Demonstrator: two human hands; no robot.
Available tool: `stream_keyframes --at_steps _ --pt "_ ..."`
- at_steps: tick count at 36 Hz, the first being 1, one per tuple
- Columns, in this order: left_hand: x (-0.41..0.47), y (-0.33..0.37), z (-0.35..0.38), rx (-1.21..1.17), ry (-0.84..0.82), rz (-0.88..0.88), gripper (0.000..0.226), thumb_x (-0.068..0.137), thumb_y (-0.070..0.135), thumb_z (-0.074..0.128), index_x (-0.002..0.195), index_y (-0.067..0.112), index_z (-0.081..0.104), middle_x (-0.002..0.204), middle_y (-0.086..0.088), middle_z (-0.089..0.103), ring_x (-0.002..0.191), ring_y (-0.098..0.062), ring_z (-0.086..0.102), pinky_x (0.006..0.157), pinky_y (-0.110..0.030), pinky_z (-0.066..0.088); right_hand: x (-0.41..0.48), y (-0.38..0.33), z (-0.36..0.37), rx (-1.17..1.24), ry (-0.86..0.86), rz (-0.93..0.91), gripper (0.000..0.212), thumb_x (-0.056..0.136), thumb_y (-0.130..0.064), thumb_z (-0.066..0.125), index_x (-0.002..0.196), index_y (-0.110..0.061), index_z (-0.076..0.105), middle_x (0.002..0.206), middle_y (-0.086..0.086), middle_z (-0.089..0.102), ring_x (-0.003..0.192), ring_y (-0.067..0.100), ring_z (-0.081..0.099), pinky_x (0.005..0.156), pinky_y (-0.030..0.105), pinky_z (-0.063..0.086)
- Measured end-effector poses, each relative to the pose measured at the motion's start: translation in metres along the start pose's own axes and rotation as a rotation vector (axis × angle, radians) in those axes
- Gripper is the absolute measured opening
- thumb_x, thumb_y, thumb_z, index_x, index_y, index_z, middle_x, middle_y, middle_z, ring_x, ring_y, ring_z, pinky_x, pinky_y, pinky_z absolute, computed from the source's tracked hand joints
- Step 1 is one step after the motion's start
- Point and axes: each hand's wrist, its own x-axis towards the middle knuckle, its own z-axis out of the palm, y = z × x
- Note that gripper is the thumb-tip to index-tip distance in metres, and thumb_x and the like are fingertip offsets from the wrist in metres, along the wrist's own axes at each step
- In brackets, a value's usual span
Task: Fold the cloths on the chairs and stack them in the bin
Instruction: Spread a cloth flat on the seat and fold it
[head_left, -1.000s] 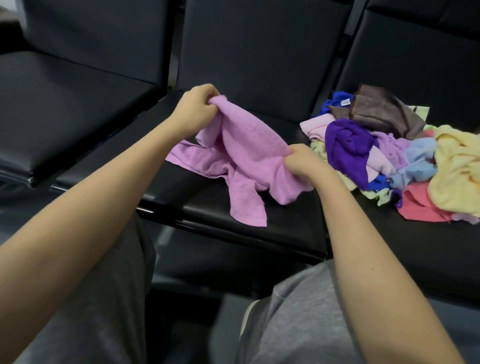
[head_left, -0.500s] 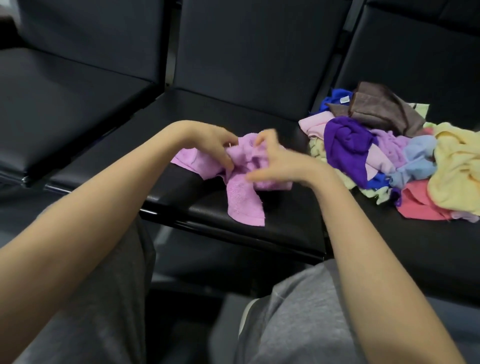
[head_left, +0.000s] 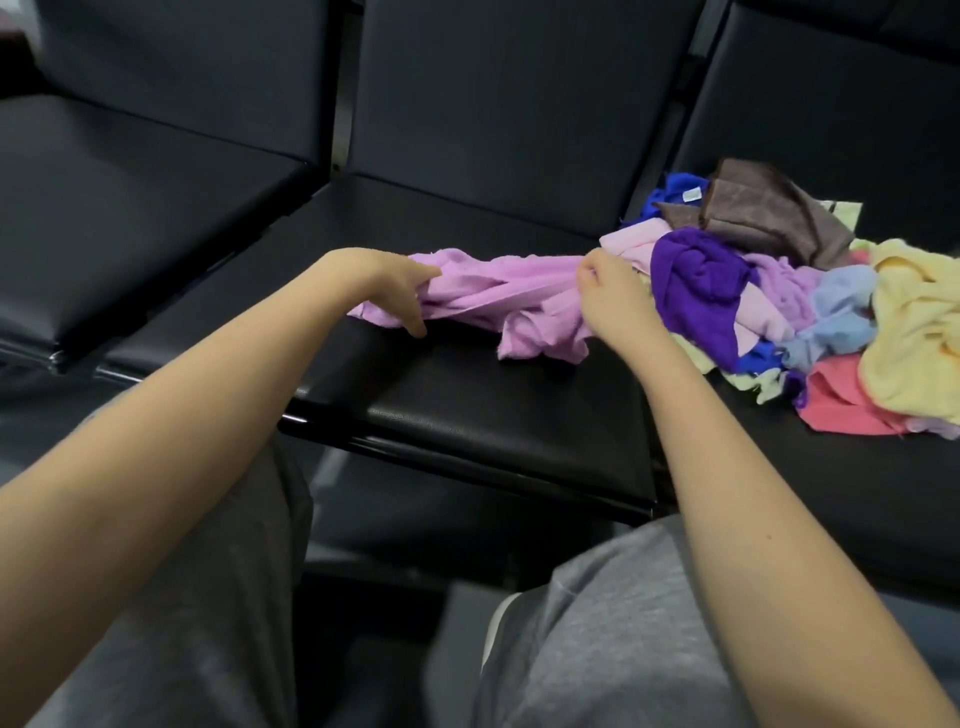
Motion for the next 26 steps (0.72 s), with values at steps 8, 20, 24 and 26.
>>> stream_keyframes --at_steps 8,20,24,26 --pt "0.001 -0.003 -0.017 -0.145 0.64 0.012 0.019 0.083 0.007 0.048 0.101 0.009 0.053 0.106 -0.017 0.06 0.098 -0.036 0.055 0.069 -0.035 0.036 -0.007 -0.006 -0.014 0.081 0.28 -0.055 0.02 0.1 -0.011 0.04 0.107 -0.002 0.056 0.115 0.014 0.054 0.085 0.014 0.046 0.071 0.023 0.032" --pt "-0.018 -0.02 -0.025 -0.446 0.122 0.196 0.015 0.083 0.002 0.058 0.09 0.01 0.047 0.078 -0.002 0.054 0.071 -0.019 0.053 0.059 -0.03 0.041 -0.004 0.009 -0.015 -0.156 0.239 0.125 0.037 0.084 0.01 0.038 0.107 -0.002 0.066 0.112 0.021 0.059 0.106 0.037 0.051 0.079 0.035 0.043" --pt "-0.016 -0.016 -0.027 -0.574 0.212 0.188 0.021 0.081 0.01 0.064 0.093 0.01 0.046 0.079 -0.009 0.057 0.071 -0.022 0.054 0.06 -0.03 0.042 -0.001 0.011 -0.018 -0.239 0.226 0.258 0.033 0.093 0.001 0.042 0.12 -0.003 0.06 0.125 0.02 0.054 0.119 0.036 0.044 0.096 0.041 0.039" --pt "-0.017 -0.017 -0.028 -0.599 0.222 0.163 0.036 0.081 0.023 0.071 0.099 0.01 0.043 0.083 -0.005 0.06 0.072 -0.017 0.055 0.061 -0.028 0.043 0.0 0.012 -0.017 -0.354 0.168 0.313 0.033 0.095 -0.006 0.044 0.126 -0.004 0.054 0.133 0.018 0.049 0.126 0.035 0.037 0.102 0.042 0.032"
